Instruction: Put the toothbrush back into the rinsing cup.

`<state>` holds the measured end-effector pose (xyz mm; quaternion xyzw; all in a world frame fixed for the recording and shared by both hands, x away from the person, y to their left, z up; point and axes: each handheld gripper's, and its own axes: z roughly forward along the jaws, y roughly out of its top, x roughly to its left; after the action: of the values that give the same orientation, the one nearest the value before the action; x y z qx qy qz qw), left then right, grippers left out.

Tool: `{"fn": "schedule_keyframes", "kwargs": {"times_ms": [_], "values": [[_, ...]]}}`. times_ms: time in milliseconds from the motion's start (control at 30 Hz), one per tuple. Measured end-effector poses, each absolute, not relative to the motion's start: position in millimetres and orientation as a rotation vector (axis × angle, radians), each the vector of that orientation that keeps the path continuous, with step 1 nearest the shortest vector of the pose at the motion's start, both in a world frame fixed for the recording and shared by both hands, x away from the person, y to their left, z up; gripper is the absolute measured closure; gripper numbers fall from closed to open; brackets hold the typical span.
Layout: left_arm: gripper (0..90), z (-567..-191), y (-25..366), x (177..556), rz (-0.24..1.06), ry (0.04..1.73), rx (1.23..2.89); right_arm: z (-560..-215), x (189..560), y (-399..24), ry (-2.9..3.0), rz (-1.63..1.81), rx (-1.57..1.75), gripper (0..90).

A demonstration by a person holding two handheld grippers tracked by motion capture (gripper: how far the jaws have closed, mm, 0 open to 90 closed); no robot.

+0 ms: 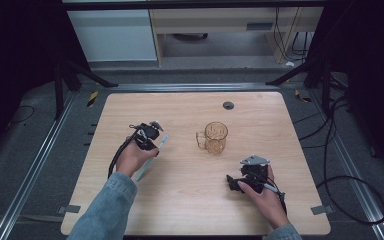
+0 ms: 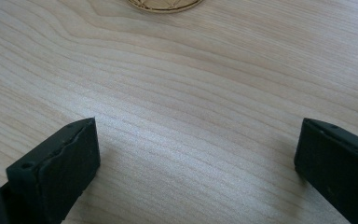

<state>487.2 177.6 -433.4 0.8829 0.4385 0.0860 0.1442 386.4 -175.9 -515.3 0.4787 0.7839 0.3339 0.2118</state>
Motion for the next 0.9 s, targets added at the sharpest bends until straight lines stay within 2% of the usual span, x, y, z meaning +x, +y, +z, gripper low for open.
{"fn": "schedule_keyframes", "kwargs": {"times_ms": [400, 900], "values": [[78.7, -401, 160, 475, 0.320, 1.125, 2.379, -515, 386, -176, 2.181, 0.927, 1.326, 0.4], [78.8, -379, 138, 481, 0.386, 1.057, 2.331, -515, 387, -179, 2.219, 0.951, 1.293, 0.4]]}}
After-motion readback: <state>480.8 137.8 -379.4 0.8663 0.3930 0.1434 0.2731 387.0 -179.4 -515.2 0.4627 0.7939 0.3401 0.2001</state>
